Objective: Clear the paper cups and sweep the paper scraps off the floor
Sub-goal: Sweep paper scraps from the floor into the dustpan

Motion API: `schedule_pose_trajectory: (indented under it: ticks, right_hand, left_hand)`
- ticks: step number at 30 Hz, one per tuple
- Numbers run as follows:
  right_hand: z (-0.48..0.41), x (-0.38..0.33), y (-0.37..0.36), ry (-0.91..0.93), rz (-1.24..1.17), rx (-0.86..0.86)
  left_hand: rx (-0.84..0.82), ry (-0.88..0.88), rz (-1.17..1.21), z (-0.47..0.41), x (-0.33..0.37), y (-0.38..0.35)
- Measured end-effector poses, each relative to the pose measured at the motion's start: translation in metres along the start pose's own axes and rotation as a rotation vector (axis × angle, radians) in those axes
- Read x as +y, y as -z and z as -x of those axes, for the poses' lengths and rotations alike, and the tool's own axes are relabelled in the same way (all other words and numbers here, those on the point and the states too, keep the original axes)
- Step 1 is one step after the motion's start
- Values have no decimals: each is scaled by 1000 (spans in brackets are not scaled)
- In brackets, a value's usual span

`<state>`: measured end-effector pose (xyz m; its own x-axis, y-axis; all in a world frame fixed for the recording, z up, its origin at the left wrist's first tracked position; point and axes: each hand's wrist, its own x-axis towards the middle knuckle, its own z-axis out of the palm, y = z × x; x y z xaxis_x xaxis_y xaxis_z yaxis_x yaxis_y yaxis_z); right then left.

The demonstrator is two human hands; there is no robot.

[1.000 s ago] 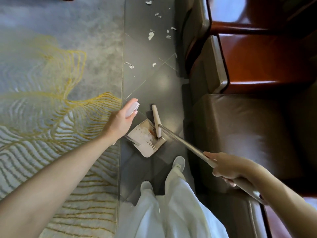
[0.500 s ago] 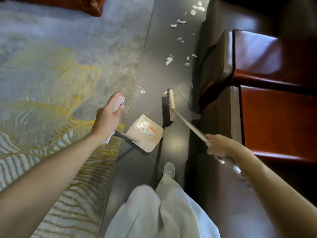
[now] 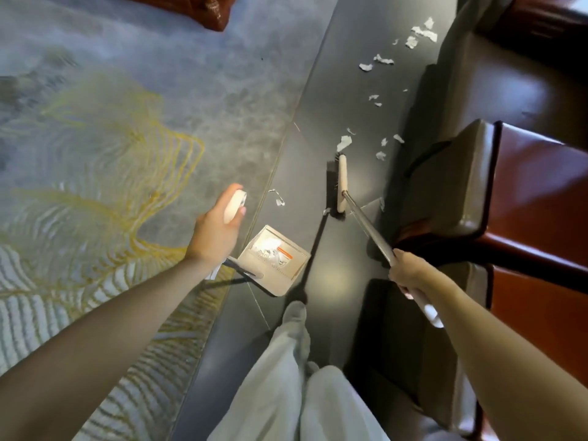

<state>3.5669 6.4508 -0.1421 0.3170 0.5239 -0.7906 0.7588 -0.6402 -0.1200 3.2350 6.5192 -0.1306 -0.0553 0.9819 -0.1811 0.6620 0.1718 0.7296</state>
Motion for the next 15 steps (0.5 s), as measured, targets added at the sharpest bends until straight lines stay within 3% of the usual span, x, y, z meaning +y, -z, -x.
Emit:
schedule_pose_trajectory:
  ticks: [5, 12, 15]
  right_hand:
    - [-44, -17, 4, -63, -168, -119]
    - [-53, -32, 25, -54, -119, -139]
    - [-39, -40, 20, 16, 34, -164]
  left_hand:
    - [41, 15, 7, -48, 8, 1]
    - [84, 9, -4, -67, 26, -19]
    - [80, 26, 8, -68, 31, -25]
